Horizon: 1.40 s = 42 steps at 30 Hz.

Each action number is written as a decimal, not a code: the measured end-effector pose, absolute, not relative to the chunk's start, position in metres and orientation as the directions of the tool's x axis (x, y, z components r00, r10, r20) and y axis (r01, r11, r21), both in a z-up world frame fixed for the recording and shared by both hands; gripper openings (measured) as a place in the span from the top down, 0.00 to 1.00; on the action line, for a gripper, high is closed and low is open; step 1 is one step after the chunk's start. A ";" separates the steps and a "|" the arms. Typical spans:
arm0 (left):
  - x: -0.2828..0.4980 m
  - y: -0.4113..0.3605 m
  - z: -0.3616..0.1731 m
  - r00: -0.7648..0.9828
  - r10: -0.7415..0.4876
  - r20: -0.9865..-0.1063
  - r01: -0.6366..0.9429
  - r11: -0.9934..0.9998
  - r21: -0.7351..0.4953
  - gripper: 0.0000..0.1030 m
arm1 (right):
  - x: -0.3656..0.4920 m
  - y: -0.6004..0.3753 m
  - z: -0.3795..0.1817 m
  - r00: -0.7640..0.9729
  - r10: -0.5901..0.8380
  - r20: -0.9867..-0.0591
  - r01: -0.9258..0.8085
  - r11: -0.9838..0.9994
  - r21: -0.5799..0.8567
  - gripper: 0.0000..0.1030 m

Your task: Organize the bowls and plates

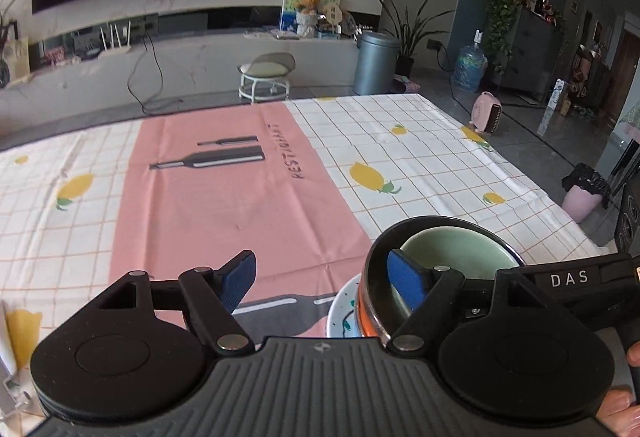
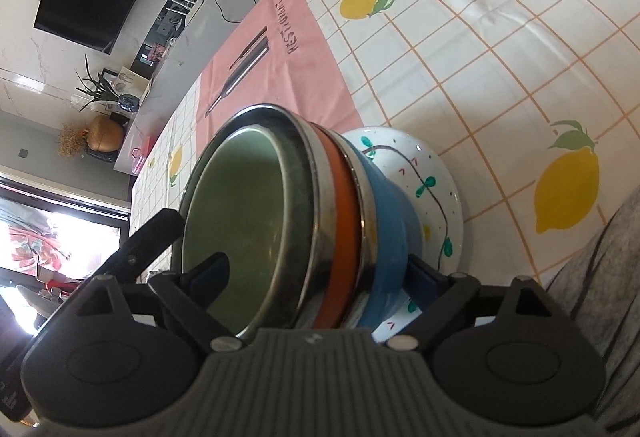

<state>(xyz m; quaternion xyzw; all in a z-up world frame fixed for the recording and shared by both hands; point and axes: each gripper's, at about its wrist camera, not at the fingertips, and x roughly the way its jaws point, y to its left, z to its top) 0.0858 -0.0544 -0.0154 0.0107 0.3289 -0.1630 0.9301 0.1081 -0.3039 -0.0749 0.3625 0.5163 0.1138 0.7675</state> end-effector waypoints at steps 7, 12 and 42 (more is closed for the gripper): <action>0.088 -0.057 -0.014 0.737 -0.253 -0.627 0.281 0.958 -0.057 0.15 | 0.112 -0.292 -0.064 0.426 0.467 -0.775 0.224 0.775 0.591 0.11; 0.091 -0.055 -0.020 0.727 -0.272 -0.631 0.281 0.956 -0.088 0.14 | 0.109 -0.292 -0.051 0.473 0.381 -0.794 0.227 0.819 0.528 0.06; -0.028 -0.078 0.017 0.788 -0.087 -0.609 0.106 0.994 -0.005 0.14 | -0.021 -0.261 0.009 0.727 -0.026 -0.686 -0.028 0.997 -0.067 0.03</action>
